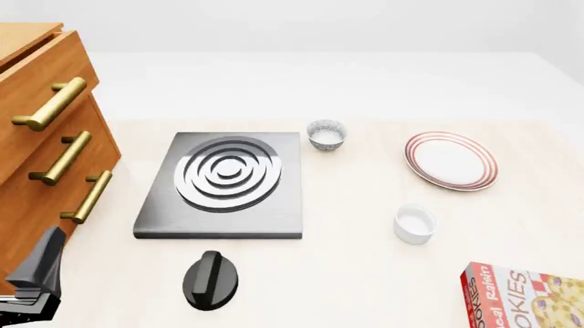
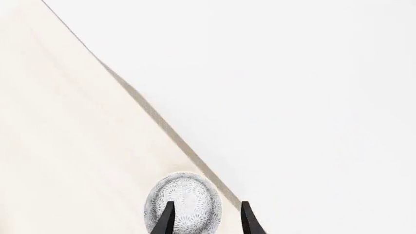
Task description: Pick the akita bowl next to the cookies box and place it on the plate.
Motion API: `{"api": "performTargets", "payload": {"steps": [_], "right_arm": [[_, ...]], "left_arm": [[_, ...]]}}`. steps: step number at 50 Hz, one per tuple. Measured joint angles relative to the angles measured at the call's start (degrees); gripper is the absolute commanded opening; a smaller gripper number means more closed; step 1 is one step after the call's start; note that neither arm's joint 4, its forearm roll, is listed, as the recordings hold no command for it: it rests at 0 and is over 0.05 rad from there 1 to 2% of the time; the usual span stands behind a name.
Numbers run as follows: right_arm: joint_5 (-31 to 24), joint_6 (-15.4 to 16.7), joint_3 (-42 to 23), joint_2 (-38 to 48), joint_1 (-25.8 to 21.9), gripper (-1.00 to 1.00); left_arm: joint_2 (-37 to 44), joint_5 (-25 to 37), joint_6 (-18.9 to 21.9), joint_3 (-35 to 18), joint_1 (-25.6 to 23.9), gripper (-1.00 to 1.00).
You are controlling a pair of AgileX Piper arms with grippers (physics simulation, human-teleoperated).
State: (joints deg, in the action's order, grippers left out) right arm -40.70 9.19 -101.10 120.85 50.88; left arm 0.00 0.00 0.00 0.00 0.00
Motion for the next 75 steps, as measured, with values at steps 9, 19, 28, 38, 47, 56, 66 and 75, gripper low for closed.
{"api": "performTargets", "payload": {"steps": [9, 19, 28, 38, 47, 56, 66, 75], "right_arm": [[0.9, 0.3, -1.3, 3.6, -0.3, 1.00], [3.0, 1.3, -0.1, 5.9, 0.3, 1.00], [4.5, 2.3, 1.6, 6.7, 1.0, 1.00], [5.8, 3.3, 3.6, 7.4, 1.7, 1.00], [6.7, 3.8, 4.6, 8.1, 1.7, 1.00], [7.6, 4.1, 5.4, 8.1, 1.7, 1.00], [9.2, 4.6, 5.6, 7.2, 1.2, -1.00], [7.7, 4.2, 6.7, 5.4, 0.8, -1.00]], "left_arm": [[0.0, 0.0, 0.0, 0.0, 0.0, 1.00], [0.0, 0.0, 0.0, 0.0, 0.0, 1.00], [0.0, 0.0, 0.0, 0.0, 0.0, 1.00], [0.0, 0.0, 0.0, 0.0, 0.0, 1.00], [0.0, 0.0, 0.0, 0.0, 0.0, 1.00], [0.0, 0.0, 0.0, 0.0, 0.0, 1.00], [0.0, 0.0, 0.0, 0.0, 0.0, 1.00], [0.0, 0.0, 0.0, 0.0, 0.0, 1.00]]}}
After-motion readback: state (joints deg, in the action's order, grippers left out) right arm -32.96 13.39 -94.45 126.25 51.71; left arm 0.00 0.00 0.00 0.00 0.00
